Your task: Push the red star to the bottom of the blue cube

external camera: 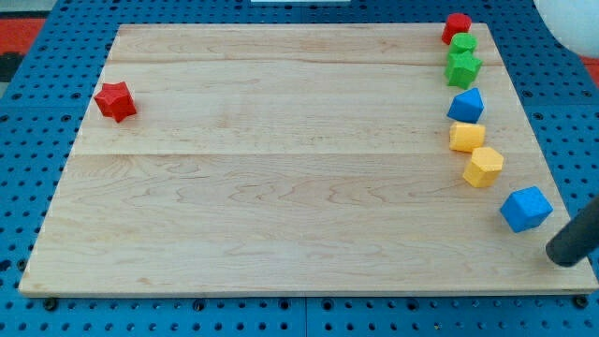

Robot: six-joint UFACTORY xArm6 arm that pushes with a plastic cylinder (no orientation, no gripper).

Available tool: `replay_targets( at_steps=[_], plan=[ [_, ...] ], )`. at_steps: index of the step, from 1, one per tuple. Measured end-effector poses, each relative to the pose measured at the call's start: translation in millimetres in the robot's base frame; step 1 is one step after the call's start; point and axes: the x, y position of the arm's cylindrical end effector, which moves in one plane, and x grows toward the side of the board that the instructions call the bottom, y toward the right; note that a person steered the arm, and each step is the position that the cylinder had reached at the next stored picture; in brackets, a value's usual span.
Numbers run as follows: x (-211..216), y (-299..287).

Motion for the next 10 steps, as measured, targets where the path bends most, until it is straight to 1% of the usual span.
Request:
replay_targets(
  at_steps=[1,2,3,4,5,6,8,9,10],
  plan=[
    [-18.8,14.1],
    [-24.0,-7.8],
    [-24.9,-29.0],
    [-11.7,-13.7],
    [-22.3,-109.6],
    [-82.0,-223.9],
    [-267.8,-304.7],
    [-321.7,-433.3],
    [-311.6,-530.7]
  ],
)
